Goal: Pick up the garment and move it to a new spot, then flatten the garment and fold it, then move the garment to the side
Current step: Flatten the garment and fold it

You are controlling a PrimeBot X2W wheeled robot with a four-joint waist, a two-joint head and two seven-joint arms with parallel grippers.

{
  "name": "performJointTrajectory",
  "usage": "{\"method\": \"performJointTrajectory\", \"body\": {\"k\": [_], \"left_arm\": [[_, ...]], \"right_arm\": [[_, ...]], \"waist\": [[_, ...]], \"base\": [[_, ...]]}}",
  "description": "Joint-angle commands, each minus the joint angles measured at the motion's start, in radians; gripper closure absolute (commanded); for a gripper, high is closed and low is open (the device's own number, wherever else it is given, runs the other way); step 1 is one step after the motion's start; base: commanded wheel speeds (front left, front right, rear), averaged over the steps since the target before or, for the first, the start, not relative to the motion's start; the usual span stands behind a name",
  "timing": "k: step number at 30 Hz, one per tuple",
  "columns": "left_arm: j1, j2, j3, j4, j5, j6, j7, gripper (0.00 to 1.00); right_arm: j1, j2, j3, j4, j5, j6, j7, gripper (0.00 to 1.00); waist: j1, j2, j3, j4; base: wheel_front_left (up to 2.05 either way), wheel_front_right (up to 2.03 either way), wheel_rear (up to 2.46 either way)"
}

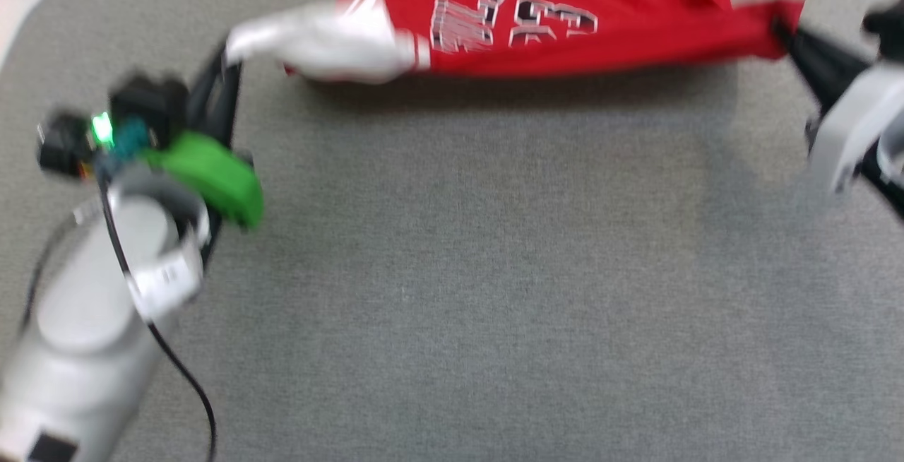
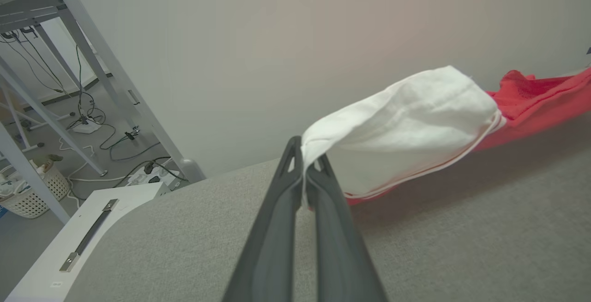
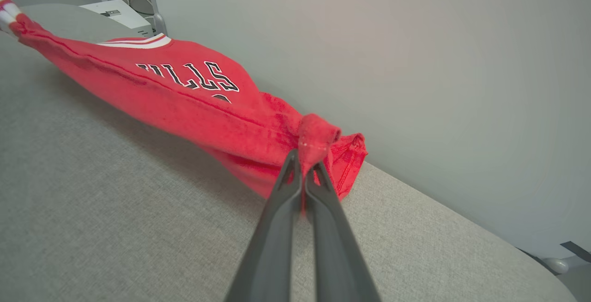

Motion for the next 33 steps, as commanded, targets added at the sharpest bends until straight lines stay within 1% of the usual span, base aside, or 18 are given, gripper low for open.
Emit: {"method": "performJointTrajectory", "body": {"k": [1,3,10,15,17,21,25,29,33], "left_arm": [[0.071,0.016,0.001,-0.033,-0.016,0.024,0.001,1.00],[0.195,0.029,0.004,-0.100,-0.041,0.069,0.006,1.00],[0.516,0.066,-0.024,-0.261,-0.099,0.172,0.054,1.00],[0.686,0.066,-0.045,-0.364,-0.137,0.246,0.086,1.00],[0.752,0.061,-0.052,-0.391,-0.163,0.266,0.099,1.00],[0.859,0.059,-0.075,-0.415,-0.205,0.282,0.125,1.00],[0.936,0.054,-0.097,-0.429,-0.256,0.277,0.160,1.00],[0.969,0.056,-0.110,-0.440,-0.277,0.274,0.183,1.00],[0.937,0.061,-0.096,-0.447,-0.249,0.282,0.151,1.00]], "right_arm": [[0.048,-0.014,0.014,-0.020,0.015,-0.001,-0.007,1.00],[0.126,-0.032,0.032,-0.047,0.030,-0.001,-0.010,1.00],[0.374,-0.076,0.053,-0.094,0.067,-0.001,-0.022,1.00],[0.531,-0.105,0.032,-0.136,0.104,-0.001,-0.018,1.00],[0.595,-0.116,0.016,-0.153,0.116,-0.001,-0.014,1.00],[0.712,-0.132,-0.011,-0.188,0.129,-0.001,0.001,1.00],[0.821,-0.146,-0.045,-0.239,0.143,-0.001,0.024,1.00],[0.910,-0.164,-0.090,-0.297,0.149,-0.001,0.065,1.00],[0.947,-0.165,-0.165,-0.334,0.140,-0.001,0.090,1.00]], "waist": [[0.0000,0.0000,-0.090,0.016],[0.0000,0.0000,-0.120,0.018],[0.0000,0.0000,-0.216,0.032],[0.0000,0.0000,-0.258,0.031],[0.0000,0.0000,-0.273,0.027],[0.0000,0.0000,-0.294,0.023],[0.0000,0.0000,-0.301,0.025],[0.0000,0.0000,-0.297,0.028],[0.0000,0.0000,-0.280,0.028]], "base": [[0.00,0.00,0.00],[0.00,0.00,0.00],[0.00,0.00,0.00],[0.00,0.00,0.00],[0.00,0.00,0.00],[0.00,0.00,0.00],[0.00,0.00,0.00],[0.00,0.00,0.00],[0.00,0.00,0.00]]}}
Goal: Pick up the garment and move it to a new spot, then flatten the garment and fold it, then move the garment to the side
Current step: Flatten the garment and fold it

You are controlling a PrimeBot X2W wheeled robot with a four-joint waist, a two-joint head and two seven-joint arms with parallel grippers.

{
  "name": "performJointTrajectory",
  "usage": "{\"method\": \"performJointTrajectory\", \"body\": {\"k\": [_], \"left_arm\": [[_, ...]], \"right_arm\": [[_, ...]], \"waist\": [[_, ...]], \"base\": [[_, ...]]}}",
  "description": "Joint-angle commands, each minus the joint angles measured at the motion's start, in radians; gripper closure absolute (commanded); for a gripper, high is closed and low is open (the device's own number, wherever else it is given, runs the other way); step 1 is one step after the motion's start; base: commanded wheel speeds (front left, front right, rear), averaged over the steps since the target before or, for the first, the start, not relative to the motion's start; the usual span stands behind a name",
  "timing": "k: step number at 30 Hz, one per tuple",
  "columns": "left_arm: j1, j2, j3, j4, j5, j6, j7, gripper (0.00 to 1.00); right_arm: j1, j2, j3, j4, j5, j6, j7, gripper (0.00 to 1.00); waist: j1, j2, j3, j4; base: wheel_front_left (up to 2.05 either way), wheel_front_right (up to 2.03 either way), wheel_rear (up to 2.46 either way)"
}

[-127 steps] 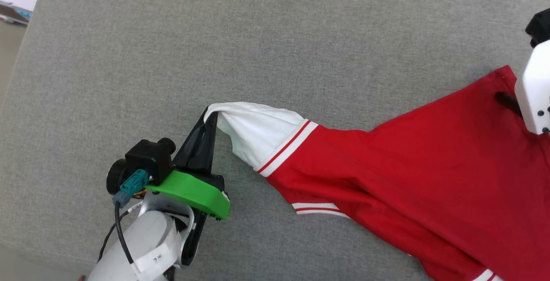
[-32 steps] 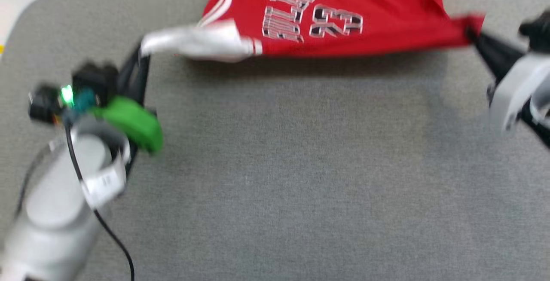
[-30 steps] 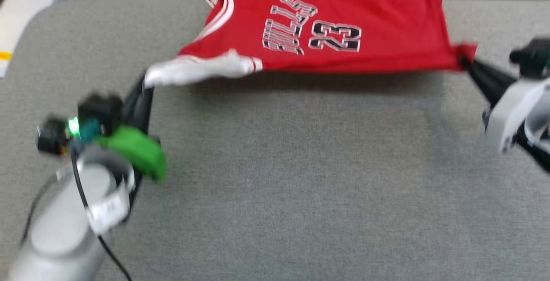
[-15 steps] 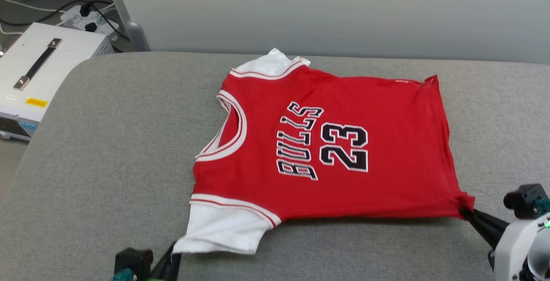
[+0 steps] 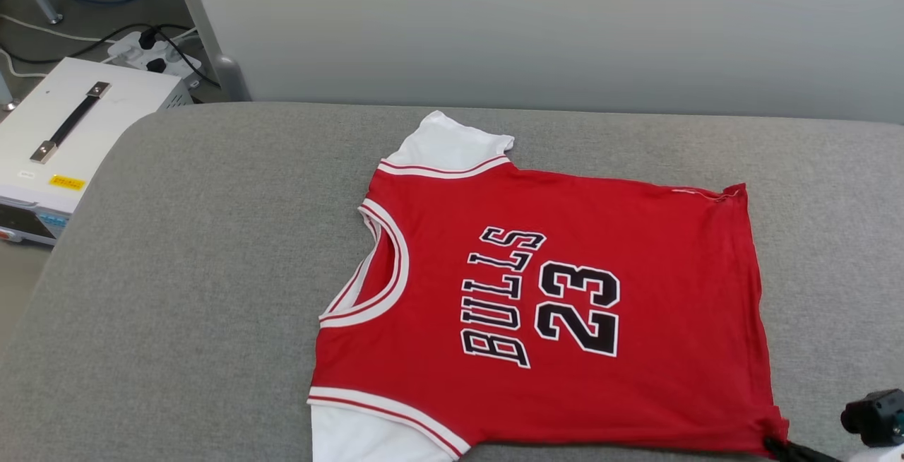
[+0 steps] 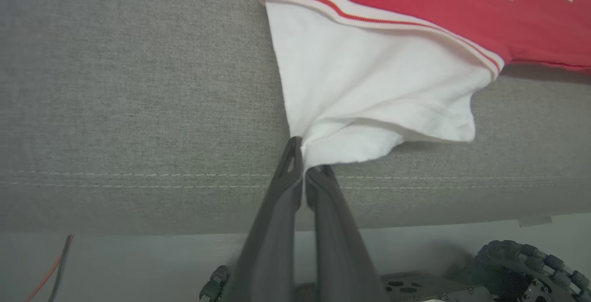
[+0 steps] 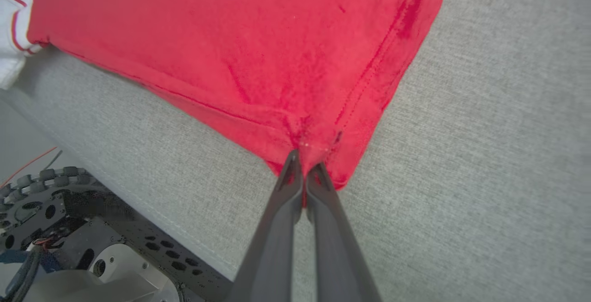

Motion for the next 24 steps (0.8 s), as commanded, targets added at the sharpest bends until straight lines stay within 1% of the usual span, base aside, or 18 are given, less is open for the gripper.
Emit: {"method": "performJointTrajectory", "body": {"k": [1,4,6,13,19,24], "left_arm": [[-0.035,0.008,0.008,-0.001,0.024,0.001,-0.006,1.00],[-0.116,0.011,0.023,0.000,0.053,-0.010,-0.015,1.00],[-0.185,0.012,0.028,0.006,0.074,-0.027,-0.014,1.00],[-0.440,0.013,0.024,0.099,0.143,-0.119,0.016,1.00],[-0.618,-0.002,0.029,0.208,0.166,-0.189,0.028,1.00],[-0.725,-0.024,0.013,0.321,0.194,-0.230,0.036,1.00]], "right_arm": [[0.011,0.001,-0.031,-0.011,-0.005,-0.001,0.008,1.00],[0.005,0.015,-0.095,-0.033,-0.009,-0.001,0.029,1.00],[-0.005,0.025,-0.139,-0.050,-0.016,-0.001,0.042,1.00],[-0.054,0.059,-0.269,-0.107,-0.044,-0.001,0.100,1.00],[-0.106,0.099,-0.337,-0.128,-0.072,-0.001,0.150,1.00],[-0.164,0.134,-0.359,-0.114,-0.100,-0.001,0.186,1.00]], "waist": [[0.0001,0.0000,0.013,0.000],[0.0001,0.0000,0.035,-0.002],[0.0001,0.0000,0.053,-0.007],[0.0001,0.0000,0.134,-0.044],[0.0001,0.0000,0.219,-0.077],[0.0001,0.0000,0.289,-0.093]], "base": [[0.00,0.00,0.00],[0.00,0.00,0.00],[0.00,0.00,0.00],[0.00,0.00,0.00],[0.00,0.00,0.00],[0.00,0.00,0.00]]}}
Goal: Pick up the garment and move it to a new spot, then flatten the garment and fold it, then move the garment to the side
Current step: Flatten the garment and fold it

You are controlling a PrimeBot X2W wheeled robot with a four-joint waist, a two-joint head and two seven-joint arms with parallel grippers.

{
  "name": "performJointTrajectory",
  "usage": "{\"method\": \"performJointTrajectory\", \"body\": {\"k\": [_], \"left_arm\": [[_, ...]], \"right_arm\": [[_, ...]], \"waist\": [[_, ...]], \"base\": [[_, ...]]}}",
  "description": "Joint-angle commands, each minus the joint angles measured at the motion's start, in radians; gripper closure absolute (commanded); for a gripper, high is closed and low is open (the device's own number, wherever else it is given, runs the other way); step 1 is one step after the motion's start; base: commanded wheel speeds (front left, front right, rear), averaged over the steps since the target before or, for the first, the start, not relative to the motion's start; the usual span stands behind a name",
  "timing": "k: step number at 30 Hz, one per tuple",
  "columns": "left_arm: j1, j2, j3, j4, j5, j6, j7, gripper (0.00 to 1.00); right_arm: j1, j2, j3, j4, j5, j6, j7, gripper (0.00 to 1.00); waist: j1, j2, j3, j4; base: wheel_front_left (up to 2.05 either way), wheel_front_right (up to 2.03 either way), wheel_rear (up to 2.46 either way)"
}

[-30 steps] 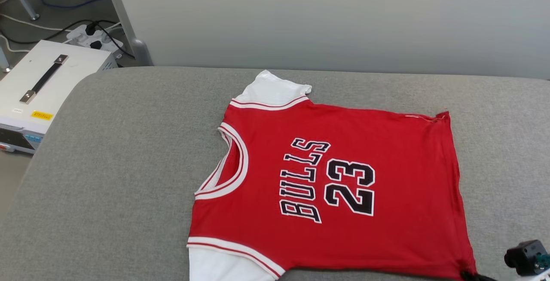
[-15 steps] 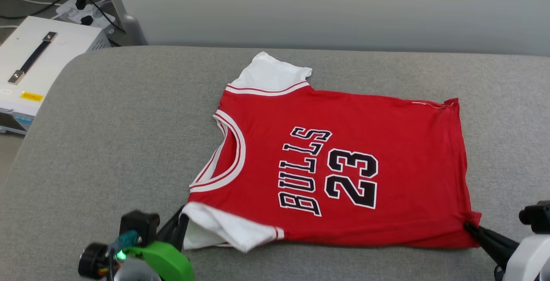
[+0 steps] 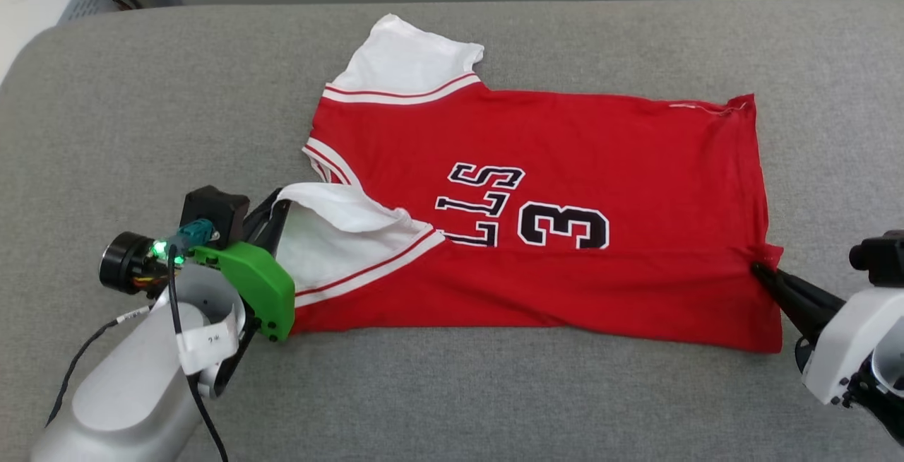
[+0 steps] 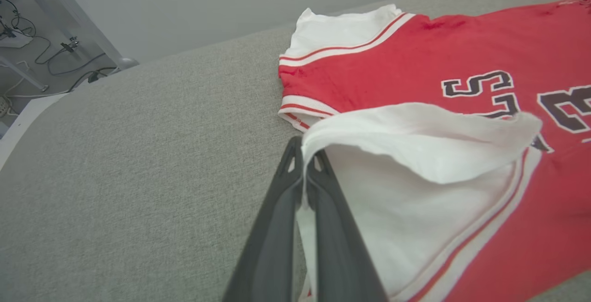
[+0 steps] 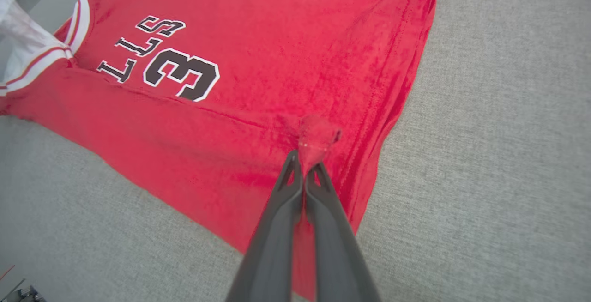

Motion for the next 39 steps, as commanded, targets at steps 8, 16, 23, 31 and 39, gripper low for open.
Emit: {"method": "performJointTrajectory", "body": {"k": [8,16,23,31,39], "left_arm": [[-0.089,-0.077,-0.019,0.237,0.006,-0.061,-0.043,1.00],[-0.099,-0.139,-0.045,0.404,-0.003,-0.115,-0.093,0.38],[-0.126,-0.133,-0.035,0.441,-0.008,-0.132,-0.137,0.00],[-0.186,-0.060,-0.020,0.339,-0.121,-0.188,0.060,0.00],[-0.241,0.037,-0.077,0.160,-0.287,-0.200,0.479,0.00]], "right_arm": [[-0.090,0.056,0.006,0.096,-0.048,-0.001,0.024,1.00],[-0.100,0.081,0.042,0.154,-0.042,-0.001,0.022,1.00],[-0.068,0.062,0.038,0.132,-0.038,-0.001,-0.002,0.00],[-0.007,0.046,-0.008,0.085,-0.075,-0.001,-0.016,0.00],[0.022,0.056,-0.038,0.052,-0.088,-0.001,0.037,0.00]], "waist": [[0.0001,0.0000,0.120,-0.025],[0.0001,0.0000,0.095,-0.009],[0.0001,0.0000,0.012,0.018],[0.0001,0.0000,-0.056,0.043],[0.0001,0.0000,-0.073,0.049]], "base": [[0.00,0.00,0.00],[0.00,0.00,0.00],[0.00,0.00,0.00],[0.00,0.00,0.00],[0.00,0.00,0.00]]}}
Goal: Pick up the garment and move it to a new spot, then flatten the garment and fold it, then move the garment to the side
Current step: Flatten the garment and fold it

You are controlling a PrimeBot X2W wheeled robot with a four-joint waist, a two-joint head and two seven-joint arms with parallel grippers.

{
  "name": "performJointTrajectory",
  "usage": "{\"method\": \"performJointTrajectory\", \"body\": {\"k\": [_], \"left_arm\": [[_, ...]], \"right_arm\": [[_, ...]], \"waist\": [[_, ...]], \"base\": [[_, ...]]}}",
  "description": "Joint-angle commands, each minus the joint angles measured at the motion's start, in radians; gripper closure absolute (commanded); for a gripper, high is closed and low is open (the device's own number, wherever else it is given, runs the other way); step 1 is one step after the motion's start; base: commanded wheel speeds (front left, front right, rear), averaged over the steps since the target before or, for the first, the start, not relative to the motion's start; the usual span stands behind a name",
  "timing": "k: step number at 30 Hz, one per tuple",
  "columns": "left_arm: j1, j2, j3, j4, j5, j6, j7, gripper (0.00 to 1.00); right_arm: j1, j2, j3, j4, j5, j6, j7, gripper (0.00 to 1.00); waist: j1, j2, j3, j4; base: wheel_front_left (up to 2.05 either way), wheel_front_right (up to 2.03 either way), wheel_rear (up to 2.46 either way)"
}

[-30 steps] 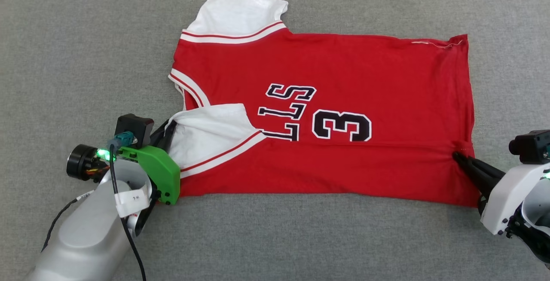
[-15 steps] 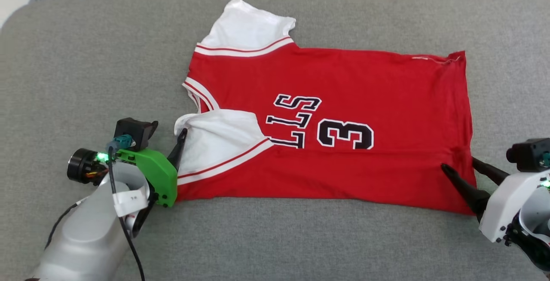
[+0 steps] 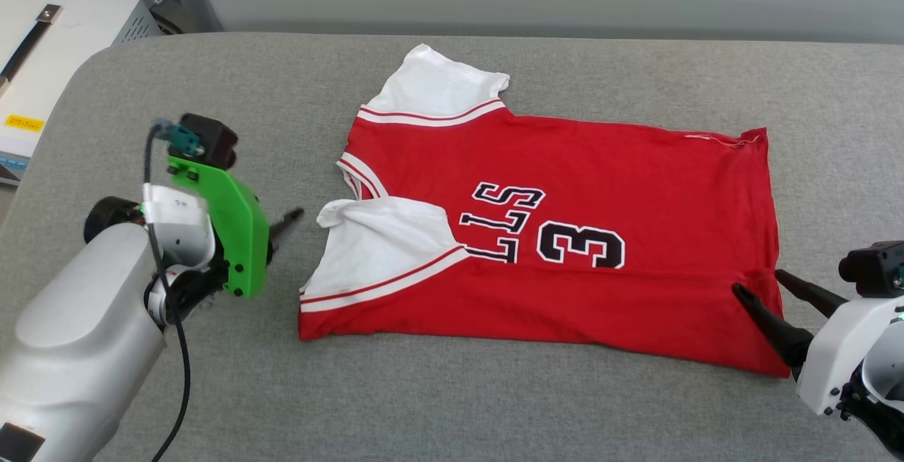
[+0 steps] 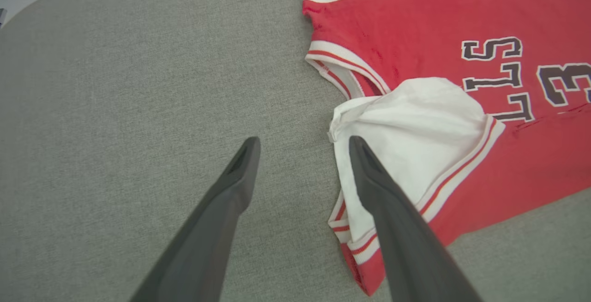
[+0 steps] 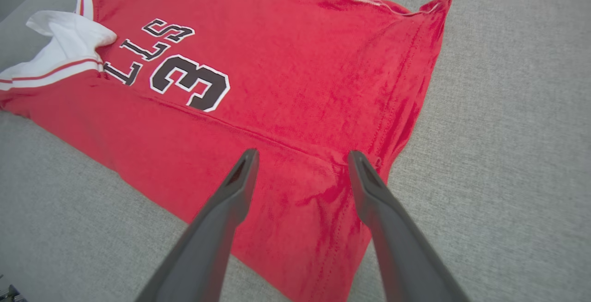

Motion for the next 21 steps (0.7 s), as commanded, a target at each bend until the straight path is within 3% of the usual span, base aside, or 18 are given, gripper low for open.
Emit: {"method": "performJointTrajectory", "body": {"k": [1,5,9,21], "left_arm": [[-0.015,0.011,-0.016,-0.023,-0.030,-0.002,0.058,0.00],[-0.014,0.035,-0.059,-0.083,-0.079,-0.003,0.195,0.00],[0.000,0.045,-0.102,-0.097,-0.078,-0.003,0.259,0.00],[0.101,0.003,-0.178,0.018,-0.090,0.000,0.278,0.00]], "right_arm": [[0.019,0.006,-0.004,-0.006,-0.004,-0.001,0.010,0.00],[0.027,0.017,-0.007,-0.016,-0.008,-0.001,0.035,0.00],[0.028,0.027,-0.009,-0.021,-0.012,-0.001,0.051,0.00],[-0.036,0.051,0.017,-0.016,-0.028,-0.001,0.081,0.00]], "waist": [[0.0000,0.0000,-0.003,0.001],[0.0000,0.0000,0.000,-0.007],[0.0000,0.0000,0.013,-0.021],[0.0000,0.0000,0.084,-0.069]], "base": [[0.00,0.00,0.00],[0.00,0.00,0.00],[0.00,0.00,0.00],[0.00,0.00,0.00]]}}
